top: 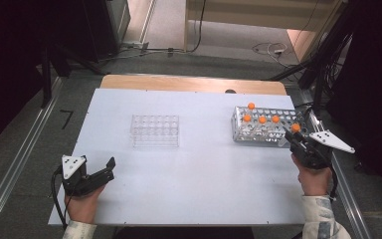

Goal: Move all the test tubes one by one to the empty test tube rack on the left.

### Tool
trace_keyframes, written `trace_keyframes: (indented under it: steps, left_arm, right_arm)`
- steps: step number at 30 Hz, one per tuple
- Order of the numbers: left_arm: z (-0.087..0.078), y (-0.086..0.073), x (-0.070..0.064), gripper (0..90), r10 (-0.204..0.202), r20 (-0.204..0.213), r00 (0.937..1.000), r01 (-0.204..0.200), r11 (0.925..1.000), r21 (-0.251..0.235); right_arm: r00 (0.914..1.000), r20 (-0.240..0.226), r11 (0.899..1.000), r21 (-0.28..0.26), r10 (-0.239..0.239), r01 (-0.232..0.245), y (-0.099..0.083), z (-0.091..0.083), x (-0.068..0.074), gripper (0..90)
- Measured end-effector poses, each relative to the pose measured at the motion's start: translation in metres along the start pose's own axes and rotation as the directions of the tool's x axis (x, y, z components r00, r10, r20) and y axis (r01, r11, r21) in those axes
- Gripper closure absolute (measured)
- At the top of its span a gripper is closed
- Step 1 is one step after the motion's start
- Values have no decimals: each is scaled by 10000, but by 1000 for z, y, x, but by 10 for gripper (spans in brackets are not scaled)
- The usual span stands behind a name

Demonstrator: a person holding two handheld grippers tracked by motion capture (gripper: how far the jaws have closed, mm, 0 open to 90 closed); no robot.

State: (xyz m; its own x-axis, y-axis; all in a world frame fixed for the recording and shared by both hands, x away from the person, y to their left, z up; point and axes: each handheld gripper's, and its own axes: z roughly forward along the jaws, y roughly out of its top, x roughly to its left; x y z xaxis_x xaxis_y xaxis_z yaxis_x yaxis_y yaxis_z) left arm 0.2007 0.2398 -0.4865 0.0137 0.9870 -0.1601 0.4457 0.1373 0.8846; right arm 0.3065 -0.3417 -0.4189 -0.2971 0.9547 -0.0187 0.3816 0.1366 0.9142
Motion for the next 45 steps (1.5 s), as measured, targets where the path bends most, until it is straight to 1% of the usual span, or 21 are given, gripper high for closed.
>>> trace_keyframes:
  steps: [1, 2, 3, 5, 10, 13, 15, 17, 19, 28, 29, 30, 31, 32, 34, 35, 36, 37, 38, 44, 45]
  left_arm:
    - [0, 0, -2, 90, 47, 188, 9998, -47, 10000, -5]
    - [2, -1, -7, 98, 161, 620, 9979, -163, 9999, 29]
    - [2, -1, -7, 98, 161, 620, 9979, -163, 9999, 29]
    - [2, 0, -17, 97, 289, 942, 9951, -304, 9994, 145]
    - [1, 3, -30, 111, 631, 1279, 9898, -642, 9979, 50]
    - [4, 5, -39, 111, 801, 1464, 9860, -834, 9964, 170]
    - [6, 5, -42, 111, 837, 1516, 9849, -880, 9959, 215]
    - [9, 6, -46, 118, 974, 1618, 9820, -1027, 9944, 247]
    - [12, 9, -54, 125, 1107, 1907, 9754, -1179, 9927, 269]
    - [19, 19, -74, 134, 1181, 2443, 9625, -1265, 9918, 190]
    - [19, 20, -76, 134, 1213, 2483, 9611, -1304, 9912, 208]
    - [20, 21, -79, 135, 1231, 2548, 9591, -1325, 9910, 200]
    - [21, 21, -81, 135, 1265, 2602, 9572, -1358, 9906, 181]
    - [23, 23, -84, 136, 1272, 2696, 9545, -1367, 9905, 167]
    - [24, 23, -86, 135, 1231, 2716, 9545, -1325, 9911, 165]
    - [25, 24, -87, 135, 1238, 2774, 9527, -1335, 9909, 163]
    - [26, 24, -88, 132, 1238, 2817, 9515, -1347, 9907, 196]
    - [27, 25, -89, 132, 1199, 2842, 9512, -1313, 9911, 212]
    - [28, 25, -90, 106, 1188, 2901, 9496, -1308, 9912, 222]
    - [29, 28, -98, 71, 1265, 3068, 9433, -1320, 9912, -27]
    - [29, 29, -99, 71, 1299, 3072, 9427, -1368, 9906, 9]
  right_arm:
    - [10000, -59, 10000, 29, -69, 70, -2, -1, 2, 719]
    - [9998, -140, 9999, 51, -130, 131, -3, -2, 5, 720]
    - [9996, -256, 9999, 87, -127, 129, -4, -2, 8, 719]
    - [9986, -467, 9996, 131, -253, 260, -7, -3, 14, 719]
    - [9939, -953, 9981, 214, -549, 571, -9, -2, 30, 720]
    - [9864, -1477, 9967, 258, -723, 769, -9, 2, 48, 720]
    - [9842, -1578, 9961, 243, -799, 847, -9, 3, 52, 719]
    - [9793, -1802, 9948, 269, -921, 985, -9, 7, 61, 720]
    - [9718, -2095, 9925, 320, -1084, 1177, -9, 12, 75, 719]
    - [9476, -2858, 9863, 392, -1426, 1602, -9, 29, 109, 720]
    - [9476, -2858, 9863, 392, -1426, 1602, -9, 29, 109, 720]
    - [9426, -2983, 9846, 419, -1497, 1697, -10, 33, 115, 720]
    - [9426, -2983, 9846, 419, -1497, 1697, -10, 33, 115, 720]
    - [9370, -3114, 9829, 416, -1580, 1795, -10, 37, 122, 720]
    - [9309, -3253, 9810, 418, -1660, 1895, -10, 42, 129, 720]
    - [9309, -3253, 9810, 418, -1660, 1895, -10, 42, 129, 720]
    - [9267, -3346, 9795, 437, -1711, 1967, -9, 45, 136, 720]
    - [9267, -3346, 9795, 437, -1711, 1967, -9, 45, 136, 720]
    - [9214, -3460, 9779, 448, -1767, 2043, -9, 48, 142, 720]
    - [9101, -3710, 9751, 461, -1848, 2168, -8, 55, 155, 720]
    - [9023, -3858, 9733, 429, -1922, 2257, -8, 57, 160, 720]
